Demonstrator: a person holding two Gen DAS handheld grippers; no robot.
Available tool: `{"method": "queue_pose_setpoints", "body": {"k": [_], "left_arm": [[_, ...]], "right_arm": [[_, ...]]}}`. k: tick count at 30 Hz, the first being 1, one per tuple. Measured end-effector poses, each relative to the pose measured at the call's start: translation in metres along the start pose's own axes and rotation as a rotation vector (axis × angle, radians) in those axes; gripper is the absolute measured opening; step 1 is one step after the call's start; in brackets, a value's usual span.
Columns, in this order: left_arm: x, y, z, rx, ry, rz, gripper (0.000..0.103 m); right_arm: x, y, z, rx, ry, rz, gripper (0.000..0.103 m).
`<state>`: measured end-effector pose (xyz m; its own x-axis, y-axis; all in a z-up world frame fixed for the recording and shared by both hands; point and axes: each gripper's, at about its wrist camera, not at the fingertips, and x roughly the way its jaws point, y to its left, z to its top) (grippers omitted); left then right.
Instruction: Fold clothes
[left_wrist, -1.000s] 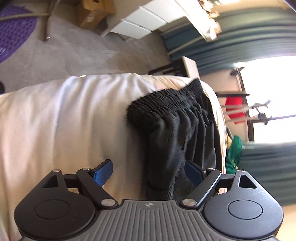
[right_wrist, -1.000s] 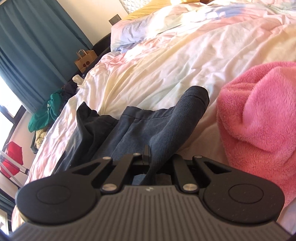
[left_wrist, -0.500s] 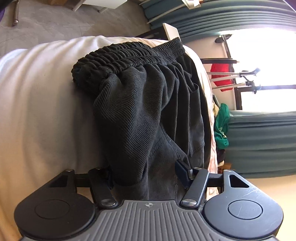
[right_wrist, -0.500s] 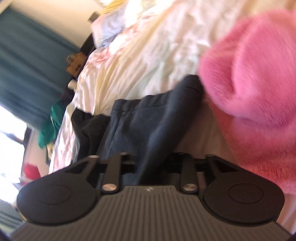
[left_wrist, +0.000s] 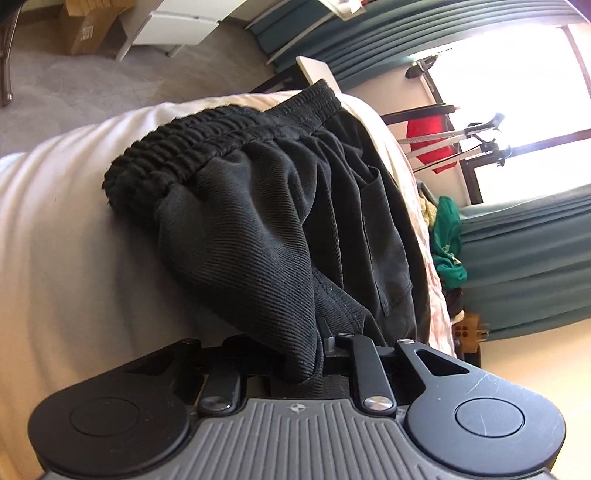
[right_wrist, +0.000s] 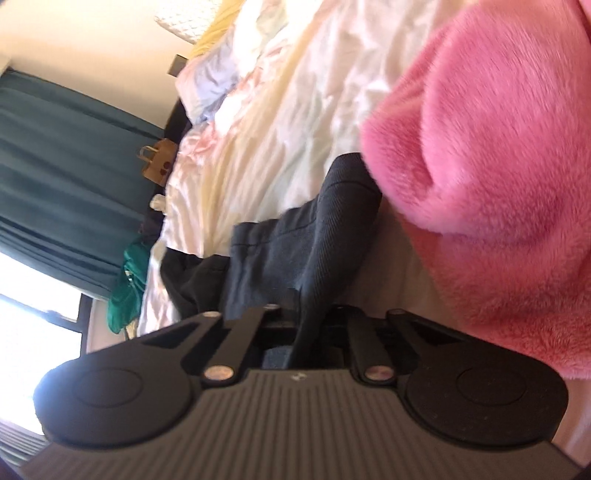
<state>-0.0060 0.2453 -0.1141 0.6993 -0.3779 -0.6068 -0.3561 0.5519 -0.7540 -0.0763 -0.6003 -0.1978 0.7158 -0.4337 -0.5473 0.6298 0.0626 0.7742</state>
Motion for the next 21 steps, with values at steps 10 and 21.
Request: {"method": "queue_pose_setpoints", "body": {"k": [10, 21], "left_arm": [[-0.046, -0.023, -0.006, -0.025, -0.133, -0.039, 0.010], [-0.050, -0.056, 0.006, -0.014, -0.229, -0.059, 0.010]], "right_arm": [[-0.023, 0.022, 0.011, -0.021, -0.014, 0.042, 0.005], [-0.028, 0.045, 0.011, -0.084, -0.033, 0.095, 0.005]]}}
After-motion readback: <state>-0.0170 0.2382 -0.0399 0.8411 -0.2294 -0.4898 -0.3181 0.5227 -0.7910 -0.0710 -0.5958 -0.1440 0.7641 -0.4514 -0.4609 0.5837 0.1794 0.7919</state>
